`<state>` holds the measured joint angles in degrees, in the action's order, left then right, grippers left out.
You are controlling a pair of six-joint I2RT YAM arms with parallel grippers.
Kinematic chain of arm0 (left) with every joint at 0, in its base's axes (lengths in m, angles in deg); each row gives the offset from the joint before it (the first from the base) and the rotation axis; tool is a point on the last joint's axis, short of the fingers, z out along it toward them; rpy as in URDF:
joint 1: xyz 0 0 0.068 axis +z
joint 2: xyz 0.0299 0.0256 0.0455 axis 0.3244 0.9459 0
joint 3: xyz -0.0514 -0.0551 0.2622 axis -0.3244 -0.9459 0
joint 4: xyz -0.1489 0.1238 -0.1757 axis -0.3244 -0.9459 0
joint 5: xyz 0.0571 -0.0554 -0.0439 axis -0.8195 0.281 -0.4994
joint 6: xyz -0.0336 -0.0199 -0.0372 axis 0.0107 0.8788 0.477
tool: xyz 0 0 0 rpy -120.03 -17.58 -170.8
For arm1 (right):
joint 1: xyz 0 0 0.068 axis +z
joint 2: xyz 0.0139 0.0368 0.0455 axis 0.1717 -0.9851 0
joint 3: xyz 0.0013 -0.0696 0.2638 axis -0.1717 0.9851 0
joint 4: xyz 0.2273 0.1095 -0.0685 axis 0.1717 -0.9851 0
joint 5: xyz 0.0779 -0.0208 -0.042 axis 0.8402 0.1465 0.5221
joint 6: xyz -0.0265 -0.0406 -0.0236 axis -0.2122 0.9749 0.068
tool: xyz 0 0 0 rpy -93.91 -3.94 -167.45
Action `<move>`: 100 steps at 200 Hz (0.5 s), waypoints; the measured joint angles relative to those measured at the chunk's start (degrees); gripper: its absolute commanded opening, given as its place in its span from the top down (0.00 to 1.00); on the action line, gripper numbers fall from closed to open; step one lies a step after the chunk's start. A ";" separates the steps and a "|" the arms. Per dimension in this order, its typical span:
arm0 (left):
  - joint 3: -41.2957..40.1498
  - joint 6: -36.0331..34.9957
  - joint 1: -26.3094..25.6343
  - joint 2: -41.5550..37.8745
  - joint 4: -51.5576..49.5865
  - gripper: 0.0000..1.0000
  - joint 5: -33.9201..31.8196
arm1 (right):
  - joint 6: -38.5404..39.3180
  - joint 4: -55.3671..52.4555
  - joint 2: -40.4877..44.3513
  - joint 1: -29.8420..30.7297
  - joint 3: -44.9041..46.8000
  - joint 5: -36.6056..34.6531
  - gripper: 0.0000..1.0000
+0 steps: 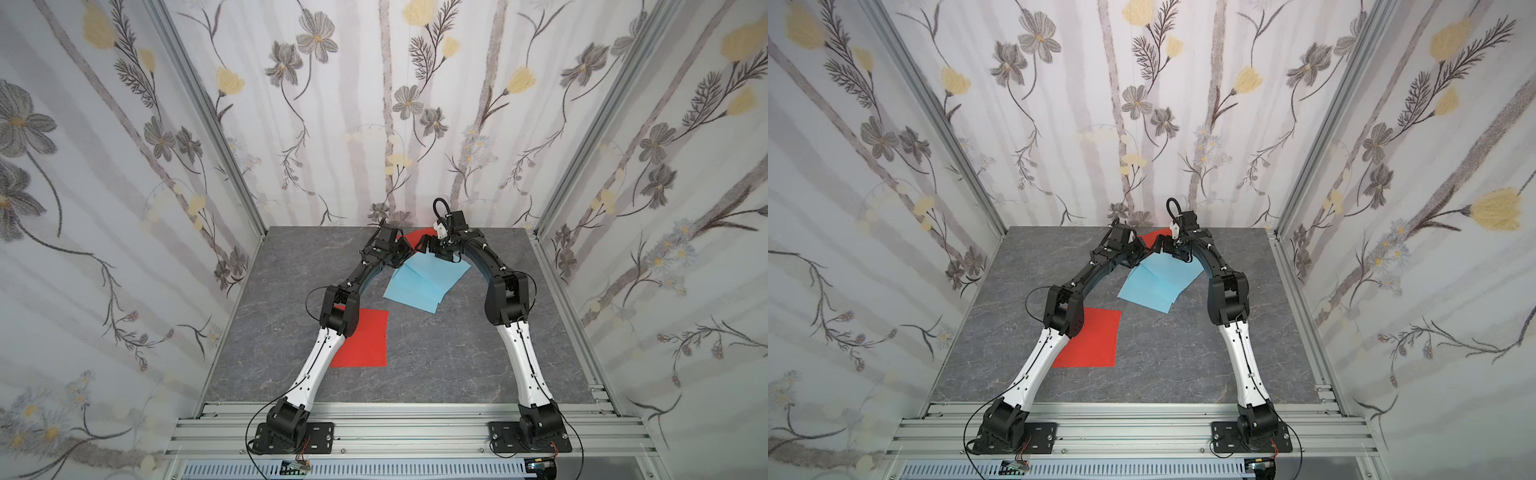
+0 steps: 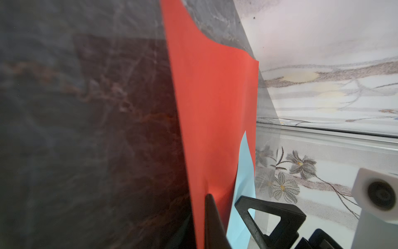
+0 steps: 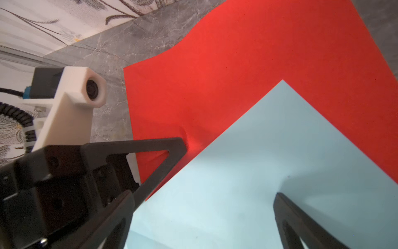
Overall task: Sort the scattered colored papers by color
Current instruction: Pick up the colored paper from the center of the board.
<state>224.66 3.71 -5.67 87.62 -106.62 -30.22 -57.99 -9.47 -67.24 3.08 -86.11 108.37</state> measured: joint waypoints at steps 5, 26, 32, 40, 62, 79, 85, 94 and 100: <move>0.07 -0.09 -0.02 -0.20 -0.72 1.00 0.02 | 0.00 -0.52 0.26 0.00 0.15 0.11 0.00; 0.85 -1.75 -0.04 -0.94 -3.54 0.97 0.22 | 0.17 -1.86 1.57 0.02 0.85 0.24 0.00; 1.05 -2.40 -0.04 -1.36 -4.63 0.86 0.26 | 0.33 -2.25 2.01 0.04 1.14 0.28 0.00; 1.16 -3.32 -0.02 -2.03 -5.90 0.89 0.35 | 0.70 -2.45 2.49 0.02 1.55 0.68 0.00; 1.27 -6.14 0.02 -4.20 -8.81 1.00 0.57 | 1.33 -2.51 3.02 -0.02 2.21 1.09 0.00; 1.46 -7.37 0.02 -5.22 -10.03 1.00 0.61 | 1.53 -2.71 3.02 -0.02 2.47 1.09 0.00; 1.49 -7.63 0.00 -5.38 -10.38 1.00 0.59 | 1.53 -2.91 3.02 -0.02 2.51 1.11 0.00; 1.49 -8.37 0.00 -5.46 -11.02 1.00 0.57 | 1.55 -2.93 3.02 -0.02 2.51 1.16 0.00; 1.49 -8.96 0.00 -5.49 -11.39 1.00 0.50 | 1.55 -2.93 3.02 -0.02 2.51 1.31 0.00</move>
<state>226.15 -5.25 -5.67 82.14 -118.01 -29.72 -56.43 -12.39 -64.23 3.06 -83.60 109.68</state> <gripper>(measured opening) 0.046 0.997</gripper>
